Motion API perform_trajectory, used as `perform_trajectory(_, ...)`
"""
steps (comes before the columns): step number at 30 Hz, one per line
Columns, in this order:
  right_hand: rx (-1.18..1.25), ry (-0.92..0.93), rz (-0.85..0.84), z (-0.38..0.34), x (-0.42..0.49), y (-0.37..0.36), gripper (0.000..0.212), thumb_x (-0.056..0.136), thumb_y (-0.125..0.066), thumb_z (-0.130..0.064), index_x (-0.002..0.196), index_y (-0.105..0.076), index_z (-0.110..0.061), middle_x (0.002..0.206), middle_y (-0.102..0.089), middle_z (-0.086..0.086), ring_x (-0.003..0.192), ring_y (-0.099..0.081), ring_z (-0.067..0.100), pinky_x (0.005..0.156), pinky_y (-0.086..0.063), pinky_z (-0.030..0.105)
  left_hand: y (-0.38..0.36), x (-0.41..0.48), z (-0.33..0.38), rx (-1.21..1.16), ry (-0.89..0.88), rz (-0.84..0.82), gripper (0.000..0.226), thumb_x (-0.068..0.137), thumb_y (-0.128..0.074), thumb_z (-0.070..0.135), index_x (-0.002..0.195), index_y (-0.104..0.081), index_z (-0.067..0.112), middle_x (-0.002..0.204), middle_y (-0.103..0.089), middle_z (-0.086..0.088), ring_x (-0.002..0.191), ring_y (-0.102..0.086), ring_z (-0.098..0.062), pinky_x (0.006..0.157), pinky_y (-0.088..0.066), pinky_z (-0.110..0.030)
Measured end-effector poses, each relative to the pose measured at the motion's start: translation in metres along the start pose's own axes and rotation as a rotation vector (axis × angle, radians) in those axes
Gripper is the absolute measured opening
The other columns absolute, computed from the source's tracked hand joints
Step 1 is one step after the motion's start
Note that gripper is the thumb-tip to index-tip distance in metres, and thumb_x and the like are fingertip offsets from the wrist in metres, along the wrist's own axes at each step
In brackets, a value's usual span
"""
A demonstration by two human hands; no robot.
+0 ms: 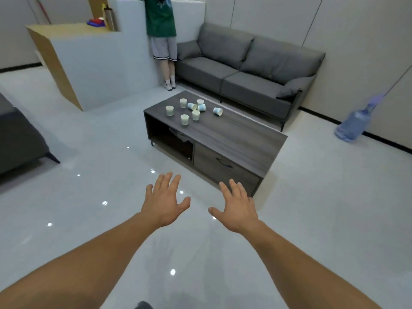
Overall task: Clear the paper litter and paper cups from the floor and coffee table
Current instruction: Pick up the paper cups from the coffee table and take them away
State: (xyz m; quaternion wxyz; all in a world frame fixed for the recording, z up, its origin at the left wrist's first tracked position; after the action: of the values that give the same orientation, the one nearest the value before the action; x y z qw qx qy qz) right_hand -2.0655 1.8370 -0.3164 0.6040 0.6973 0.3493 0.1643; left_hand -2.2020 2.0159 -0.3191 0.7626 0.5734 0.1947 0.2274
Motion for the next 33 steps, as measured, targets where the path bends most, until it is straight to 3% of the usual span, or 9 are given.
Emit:
perform_trajectory(4,-0.025,0.043,-0.027,-0.028,0.091,0.007,0.087,0.088,-0.043,-0.070,0.155,0.000,-0.035,0.164,0.009,-0.002,0.150,0.011,0.024,0.118,-0.010,0.055,0.002,0.072,-0.041,-0.023,0.068,0.010,0.078,0.089,-0.031,0.065,0.152,-0.006,0.027,0.161,-0.001,0.000,0.148,0.004,-0.020,0.117,-0.010,-0.049)
perform_trajectory(15,0.006,-0.028,-0.087,-0.116,0.321,0.027,0.087,0.089,-0.045,-0.068,0.156,-0.002,-0.032,0.164,0.008,-0.002,0.151,0.008,0.023,0.118,-0.011,0.055,0.035,0.291,-0.159,-0.002,0.014,-0.063,0.084,0.087,-0.035,0.067,0.152,-0.004,0.026,0.161,0.002,0.000,0.148,0.003,-0.021,0.117,-0.011,-0.048)
perform_trajectory(33,0.019,-0.004,-0.234,-0.122,0.698,0.052,0.088,0.087,-0.048,-0.066,0.156,-0.006,-0.030,0.164,0.000,0.000,0.150,-0.003,0.024,0.116,-0.022,0.054,0.037,0.638,-0.226,-0.024,0.102,-0.142,0.094,0.081,-0.047,0.066,0.153,-0.002,0.025,0.161,0.000,0.001,0.148,0.001,-0.020,0.117,-0.015,-0.044)
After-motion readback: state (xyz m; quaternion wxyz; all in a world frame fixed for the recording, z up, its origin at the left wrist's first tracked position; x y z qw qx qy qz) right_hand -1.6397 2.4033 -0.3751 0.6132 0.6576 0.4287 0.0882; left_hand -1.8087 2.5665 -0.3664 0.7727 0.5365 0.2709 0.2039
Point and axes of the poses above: each hand's wrist, its own x-axis towards the middle knuckle, its own y-axis out of the back of the hand, z = x × y, the point moved 1 cm from there along x, towards the middle knuckle
